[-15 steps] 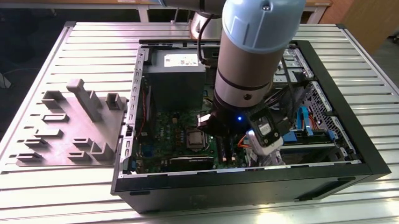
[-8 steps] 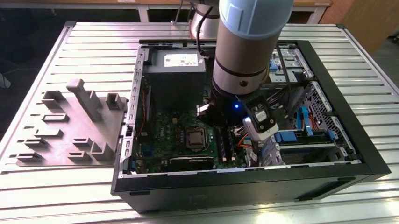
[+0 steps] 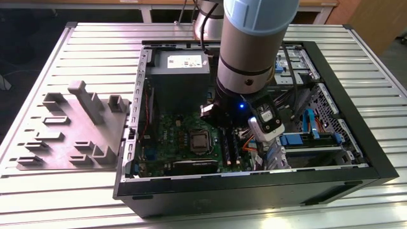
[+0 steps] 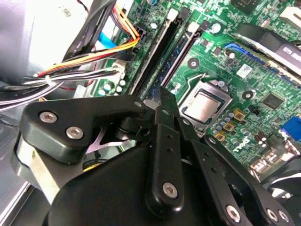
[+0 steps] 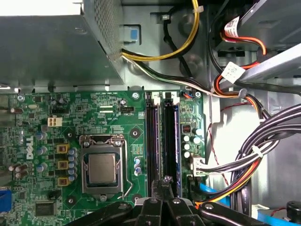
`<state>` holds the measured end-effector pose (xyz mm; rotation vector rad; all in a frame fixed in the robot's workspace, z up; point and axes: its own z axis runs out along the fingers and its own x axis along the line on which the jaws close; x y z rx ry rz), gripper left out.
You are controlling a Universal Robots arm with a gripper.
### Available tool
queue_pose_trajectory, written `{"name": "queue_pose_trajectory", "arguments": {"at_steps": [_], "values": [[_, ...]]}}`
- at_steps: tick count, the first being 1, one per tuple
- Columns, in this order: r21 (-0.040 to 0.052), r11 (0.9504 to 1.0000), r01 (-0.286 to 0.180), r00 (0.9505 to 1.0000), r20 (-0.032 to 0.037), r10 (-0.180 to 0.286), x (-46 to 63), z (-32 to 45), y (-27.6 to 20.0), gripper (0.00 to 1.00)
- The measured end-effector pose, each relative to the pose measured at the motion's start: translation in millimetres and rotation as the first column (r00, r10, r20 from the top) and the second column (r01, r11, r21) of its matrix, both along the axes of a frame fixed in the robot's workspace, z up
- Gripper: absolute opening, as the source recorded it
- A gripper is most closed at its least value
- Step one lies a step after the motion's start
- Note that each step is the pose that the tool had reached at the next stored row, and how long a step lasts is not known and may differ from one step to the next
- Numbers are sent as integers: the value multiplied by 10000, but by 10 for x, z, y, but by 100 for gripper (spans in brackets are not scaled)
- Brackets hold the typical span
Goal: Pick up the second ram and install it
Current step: 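Press down the second ram until it locks into place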
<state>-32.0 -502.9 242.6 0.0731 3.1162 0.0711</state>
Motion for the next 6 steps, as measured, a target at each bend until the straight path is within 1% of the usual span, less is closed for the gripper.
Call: {"name": "queue_pose_trajectory", "arguments": {"at_steps": [6], "values": [[-3,10000,0,10000,-1,0,0,5,0,10]]}}
